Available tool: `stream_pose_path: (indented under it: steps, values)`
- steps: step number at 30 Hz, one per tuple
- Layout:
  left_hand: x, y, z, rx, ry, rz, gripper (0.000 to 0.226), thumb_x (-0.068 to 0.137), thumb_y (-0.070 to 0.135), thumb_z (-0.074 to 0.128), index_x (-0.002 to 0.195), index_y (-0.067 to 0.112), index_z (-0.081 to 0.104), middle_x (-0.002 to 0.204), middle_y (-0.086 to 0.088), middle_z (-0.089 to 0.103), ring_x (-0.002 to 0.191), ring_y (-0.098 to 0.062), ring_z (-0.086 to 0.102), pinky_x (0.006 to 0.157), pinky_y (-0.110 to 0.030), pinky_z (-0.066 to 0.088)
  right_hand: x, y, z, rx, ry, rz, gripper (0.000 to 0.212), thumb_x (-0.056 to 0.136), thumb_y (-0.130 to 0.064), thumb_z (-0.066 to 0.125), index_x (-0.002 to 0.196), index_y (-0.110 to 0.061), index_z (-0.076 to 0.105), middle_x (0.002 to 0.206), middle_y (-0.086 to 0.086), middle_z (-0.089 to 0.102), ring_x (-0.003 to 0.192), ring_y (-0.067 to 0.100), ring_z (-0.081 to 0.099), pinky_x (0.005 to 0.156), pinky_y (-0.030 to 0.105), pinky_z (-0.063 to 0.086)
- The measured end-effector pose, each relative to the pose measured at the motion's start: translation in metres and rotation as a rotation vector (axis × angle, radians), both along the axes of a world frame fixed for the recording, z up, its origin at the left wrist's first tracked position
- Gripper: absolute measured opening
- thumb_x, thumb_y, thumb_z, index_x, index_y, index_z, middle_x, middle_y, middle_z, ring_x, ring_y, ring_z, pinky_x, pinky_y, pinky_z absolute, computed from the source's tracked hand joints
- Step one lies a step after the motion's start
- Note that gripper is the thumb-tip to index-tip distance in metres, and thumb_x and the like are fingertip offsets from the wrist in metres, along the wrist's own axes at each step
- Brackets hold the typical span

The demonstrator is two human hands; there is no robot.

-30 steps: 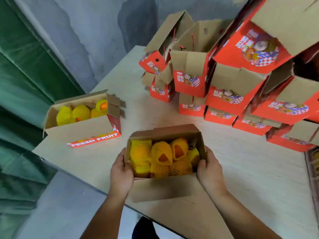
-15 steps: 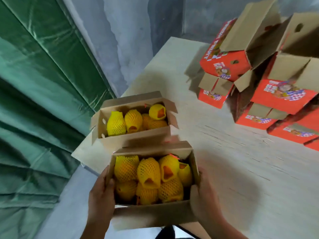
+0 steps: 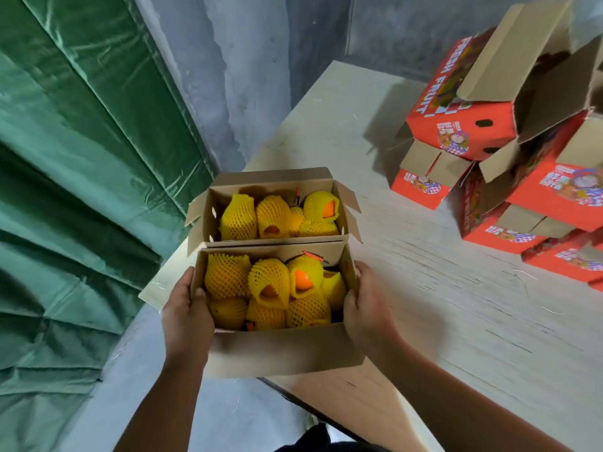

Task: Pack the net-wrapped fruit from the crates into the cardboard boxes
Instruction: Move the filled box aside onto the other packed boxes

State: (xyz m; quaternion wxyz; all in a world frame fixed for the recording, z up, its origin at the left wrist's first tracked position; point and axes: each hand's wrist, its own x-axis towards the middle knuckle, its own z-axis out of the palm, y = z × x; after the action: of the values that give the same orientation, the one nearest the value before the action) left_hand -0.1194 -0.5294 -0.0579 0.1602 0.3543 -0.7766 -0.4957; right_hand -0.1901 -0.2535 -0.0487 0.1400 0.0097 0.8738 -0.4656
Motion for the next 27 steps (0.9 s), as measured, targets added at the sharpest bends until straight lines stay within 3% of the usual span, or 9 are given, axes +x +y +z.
stream_pose_path:
  steps: [2, 5, 9, 10, 12, 15, 18, 23, 27]
  values:
    - [-0.007, -0.003, -0.002, 0.003, 0.008, 0.006, 0.050, 0.105, 0.004, 0.045, 0.151, 0.020, 0.052, 0.148, -0.002, 0.057, 0.135, -0.023, 0.052, 0.111, -0.039, 0.042, -0.011, -0.003, 0.004, 0.104, 0.097, -0.017, 0.068, 0.098, -0.015, 0.057, 0.155, -0.030, 0.023, 0.149, -0.002, 0.034, 0.124, 0.017, 0.042, 0.109, 0.040, 0.043]
    - [-0.012, 0.001, -0.005, 0.005, 0.020, 0.015, 0.050, 0.104, 0.005, 0.045, 0.150, 0.022, 0.053, 0.145, -0.001, 0.059, 0.133, -0.024, 0.053, 0.113, -0.046, 0.044, -0.036, -0.003, 0.016, 0.526, 0.296, 0.088, 0.091, 0.091, -0.030, 0.064, 0.159, -0.035, 0.004, 0.161, 0.006, 0.012, 0.128, 0.039, 0.036, 0.106, 0.050, 0.044]
    - [-0.018, 0.003, -0.006, -0.028, 0.011, 0.025, 0.049, 0.105, 0.005, 0.044, 0.150, 0.019, 0.053, 0.145, -0.004, 0.060, 0.134, -0.026, 0.053, 0.112, -0.042, 0.044, -0.075, -0.002, 0.026, 0.829, 0.160, 0.312, 0.113, 0.093, -0.029, 0.066, 0.150, -0.043, -0.031, 0.149, 0.010, 0.034, 0.114, 0.037, 0.054, 0.089, 0.050, 0.051]
    - [-0.020, 0.002, -0.006, -0.025, 0.008, 0.020, 0.049, 0.105, 0.005, 0.044, 0.150, 0.020, 0.053, 0.145, -0.005, 0.060, 0.134, -0.026, 0.054, 0.112, -0.043, 0.044, -0.080, -0.003, 0.026, 0.913, 0.166, 0.342, 0.111, 0.094, -0.030, 0.065, 0.151, -0.042, -0.029, 0.147, 0.011, 0.040, 0.119, 0.038, 0.051, 0.096, 0.054, 0.045]
    - [-0.027, 0.000, -0.006, -0.021, -0.003, 0.013, 0.049, 0.104, 0.005, 0.043, 0.149, 0.021, 0.054, 0.142, -0.006, 0.062, 0.131, -0.028, 0.055, 0.112, -0.050, 0.046, -0.089, -0.008, 0.028, 1.061, 0.227, 0.388, 0.088, 0.093, -0.031, 0.062, 0.153, -0.038, -0.002, 0.144, 0.013, 0.041, 0.129, 0.038, 0.036, 0.110, 0.058, 0.024]
    - [-0.036, 0.000, -0.006, -0.028, 0.004, 0.040, 0.049, 0.103, 0.004, 0.044, 0.148, 0.020, 0.055, 0.141, -0.007, 0.063, 0.129, -0.030, 0.057, 0.110, -0.050, 0.048, -0.101, -0.009, 0.026, 1.012, 0.423, 0.344, 0.048, 0.095, -0.026, 0.057, 0.135, -0.029, 0.033, 0.135, 0.009, 0.033, 0.123, 0.036, 0.031, 0.109, 0.050, 0.028]
    - [-0.046, -0.004, -0.007, -0.013, 0.020, 0.088, 0.048, 0.104, 0.005, 0.045, 0.148, 0.022, 0.055, 0.142, -0.003, 0.062, 0.129, -0.025, 0.057, 0.104, -0.034, 0.045, -0.108, -0.005, 0.024, 0.922, 0.501, 0.325, 0.045, 0.091, -0.017, 0.059, 0.133, -0.025, 0.047, 0.134, 0.010, 0.040, 0.120, 0.036, 0.035, 0.103, 0.047, 0.035]
    - [-0.072, -0.020, 0.000, -0.020, 0.001, -0.038, 0.048, 0.104, 0.004, 0.045, 0.149, 0.020, 0.054, 0.145, -0.004, 0.059, 0.134, -0.024, 0.054, 0.115, -0.046, 0.044, -0.103, 0.003, 0.020, 0.925, 0.470, 0.198, 0.039, 0.095, -0.035, 0.057, 0.131, -0.021, 0.051, 0.127, 0.011, 0.043, 0.113, 0.034, 0.037, 0.097, 0.047, 0.036]
    - [-0.089, -0.017, 0.019, -0.244, -0.164, -0.165, 0.042, 0.104, 0.010, 0.047, 0.142, 0.023, 0.058, 0.135, -0.009, 0.065, 0.121, -0.034, 0.061, 0.103, -0.046, 0.050, -0.098, 0.023, 0.021, 0.883, 0.325, 0.075, 0.052, 0.103, -0.057, 0.034, 0.131, -0.017, 0.053, 0.129, 0.013, 0.046, 0.115, 0.035, 0.040, 0.097, 0.048, 0.034]
